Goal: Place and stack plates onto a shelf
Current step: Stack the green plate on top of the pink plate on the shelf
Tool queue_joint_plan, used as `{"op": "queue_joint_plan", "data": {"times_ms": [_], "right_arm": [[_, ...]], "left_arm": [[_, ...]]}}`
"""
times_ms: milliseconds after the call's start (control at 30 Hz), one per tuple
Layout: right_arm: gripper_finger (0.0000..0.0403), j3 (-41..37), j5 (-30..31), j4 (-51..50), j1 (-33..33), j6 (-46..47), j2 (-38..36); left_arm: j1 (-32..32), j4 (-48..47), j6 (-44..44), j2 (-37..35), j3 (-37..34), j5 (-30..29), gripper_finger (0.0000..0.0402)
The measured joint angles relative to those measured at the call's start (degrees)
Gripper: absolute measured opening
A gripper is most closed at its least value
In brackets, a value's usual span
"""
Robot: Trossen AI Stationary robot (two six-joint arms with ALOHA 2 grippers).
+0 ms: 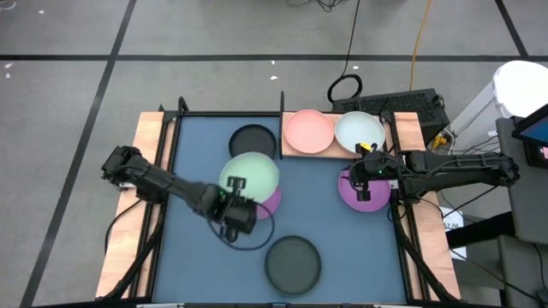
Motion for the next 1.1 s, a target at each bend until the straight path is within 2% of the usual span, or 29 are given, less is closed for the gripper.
{"op": "queue_joint_plan", "data": {"times_ms": [200, 467, 700, 900, 1100], "right_arm": [[0.0070, 0.01, -0.02, -0.14, 0.01, 0.02, -0.99], [0.0063, 0.02, -0.04, -0.15, 0.01, 0.07, -2.84], [0.0063, 0.02, -0.07, -0.17, 0.00, 0.27, -3.26], [0.0063, 0.02, -0.13, -0.17, 0.00, 0.51, -3.26], [0.0063, 0.02, -3.59, -0.66, 0.02, 2.00, -3.26]], "left_arm": [[5.35, 8.08, 12.70, 0.00, 0.00, -0.03, 0.0009], [9.79, 14.92, 26.57, 0.00, 0.00, 0.43, 0.0009], [11.52, 20.80, 37.18, 0.00, 0.00, 0.69, 0.0009], [12.30, 30.05, 46.22, 0.00, 0.00, 0.84, 0.0009], [13.98, 38.38, 51.25, 0.00, 0.00, 4.09, 0.0009]]}}
